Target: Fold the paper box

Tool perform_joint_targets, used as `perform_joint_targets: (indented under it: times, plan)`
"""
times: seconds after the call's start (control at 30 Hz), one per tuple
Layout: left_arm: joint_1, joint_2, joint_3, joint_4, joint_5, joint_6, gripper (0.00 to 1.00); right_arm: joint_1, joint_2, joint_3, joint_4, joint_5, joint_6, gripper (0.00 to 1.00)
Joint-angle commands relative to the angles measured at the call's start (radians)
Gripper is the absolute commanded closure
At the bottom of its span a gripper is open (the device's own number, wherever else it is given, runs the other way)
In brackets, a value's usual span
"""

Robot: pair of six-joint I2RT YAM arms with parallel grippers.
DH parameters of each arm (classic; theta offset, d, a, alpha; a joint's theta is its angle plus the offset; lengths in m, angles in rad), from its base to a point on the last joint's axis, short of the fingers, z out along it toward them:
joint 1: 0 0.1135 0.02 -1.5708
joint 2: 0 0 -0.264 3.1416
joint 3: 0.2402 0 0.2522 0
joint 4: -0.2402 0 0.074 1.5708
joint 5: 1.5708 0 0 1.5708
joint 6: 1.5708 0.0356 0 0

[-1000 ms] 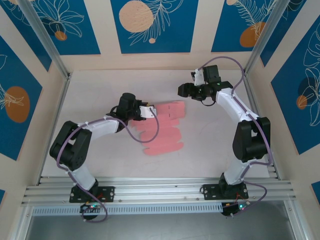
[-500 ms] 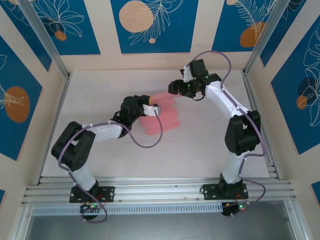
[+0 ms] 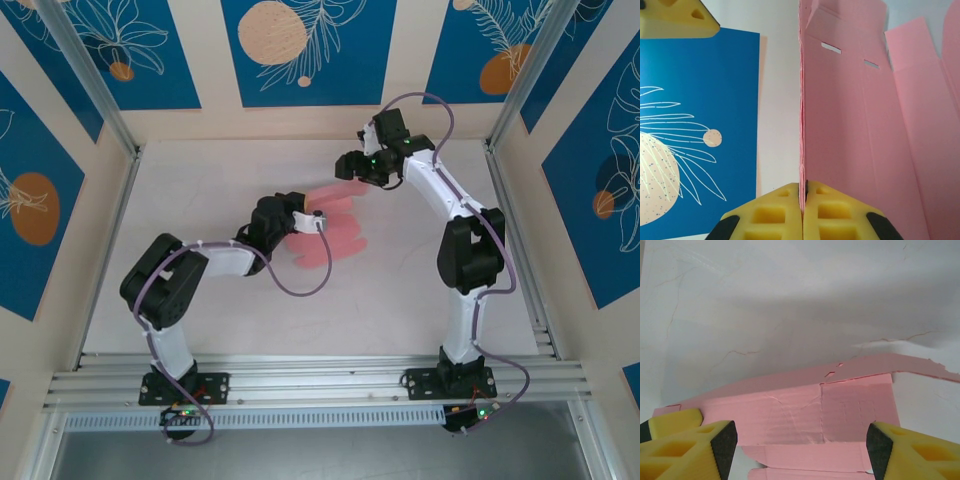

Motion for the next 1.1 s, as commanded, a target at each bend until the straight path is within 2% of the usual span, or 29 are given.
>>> perform_joint_targets:
  times: [0.0,0.47,0.7,0.87,1.07]
  plan:
    - [-0.010,0.024,0.027,0.023,-0.015,0.019,1.00,-0.003,0.042,0.018,-0.024,-0.057,0.015,0.29]
    - [-0.009,0.045,0.028,0.018,-0.015,0.004,1.00,0.004,0.098,-0.002,0.039,-0.161,0.078,0.30]
    - [-0.009,0.068,0.037,0.004,-0.024,-0.009,0.99,0.004,0.127,0.005,0.090,-0.218,0.132,0.40]
    - [-0.008,0.098,0.069,-0.025,-0.044,-0.027,0.95,0.008,0.141,0.006,0.098,-0.222,0.153,0.41]
    - [-0.006,0.111,0.090,-0.027,-0.058,-0.053,0.95,0.017,0.133,-0.011,0.085,-0.140,0.153,0.38]
